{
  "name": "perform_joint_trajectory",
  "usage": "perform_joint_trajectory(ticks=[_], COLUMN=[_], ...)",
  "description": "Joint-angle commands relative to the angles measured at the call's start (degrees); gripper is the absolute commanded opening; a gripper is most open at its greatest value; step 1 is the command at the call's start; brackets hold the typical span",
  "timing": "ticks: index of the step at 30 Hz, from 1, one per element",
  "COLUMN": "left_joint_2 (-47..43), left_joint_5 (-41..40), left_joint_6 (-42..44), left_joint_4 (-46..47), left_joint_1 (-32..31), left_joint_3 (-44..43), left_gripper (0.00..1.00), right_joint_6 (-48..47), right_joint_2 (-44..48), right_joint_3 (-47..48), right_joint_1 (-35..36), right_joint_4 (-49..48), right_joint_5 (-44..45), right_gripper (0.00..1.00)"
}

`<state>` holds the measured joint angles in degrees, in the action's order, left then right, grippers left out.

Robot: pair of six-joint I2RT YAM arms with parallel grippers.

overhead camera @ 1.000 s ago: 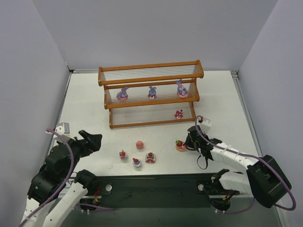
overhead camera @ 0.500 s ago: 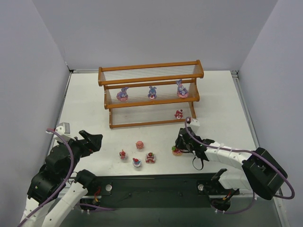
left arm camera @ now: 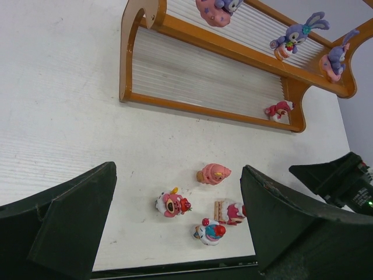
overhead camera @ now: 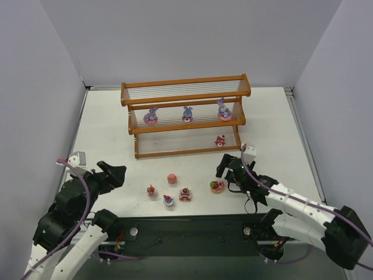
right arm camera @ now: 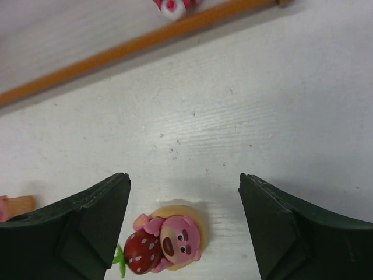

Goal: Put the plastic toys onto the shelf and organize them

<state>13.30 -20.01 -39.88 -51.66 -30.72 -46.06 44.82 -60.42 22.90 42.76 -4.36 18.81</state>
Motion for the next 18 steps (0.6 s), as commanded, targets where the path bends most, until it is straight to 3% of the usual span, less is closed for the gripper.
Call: perform_joint_trajectory(ticks=[1, 7, 13, 18], left_joint_2=[-0.64, -0.91, -0.73, -0.64], left_joint_5=[-1.08, -1.35, -1.61, -1.79], left_joint_6=[-0.46, -0.64, -0.73, -0.82], left_joint_4=[0.51, 0.59, 0.42, 0.42], left_joint_1=[-0.39, -0.66, -0.74, -0.74], left_joint_3=[-0.52, -0.43, -0.43, -0.43], left_gripper=[0.97, 0.97, 0.97, 0.97], right_joint_6=[-1.13, -5.18, -5.71, -4.83], right_joint_2=[12.33, 18.77, 13.24, 3.57], right_joint_3=[-3.02, -6.64, -4.27, -1.63], right_joint_1=[0.57, 2.49, 13.63, 17.0], right_joint_4=[2.87, 4.18, 6.99, 6.74], right_joint_5=[3.53, -5.36, 2.36, 7.21], right_gripper=[0.79, 0.83, 0.86, 0.86])
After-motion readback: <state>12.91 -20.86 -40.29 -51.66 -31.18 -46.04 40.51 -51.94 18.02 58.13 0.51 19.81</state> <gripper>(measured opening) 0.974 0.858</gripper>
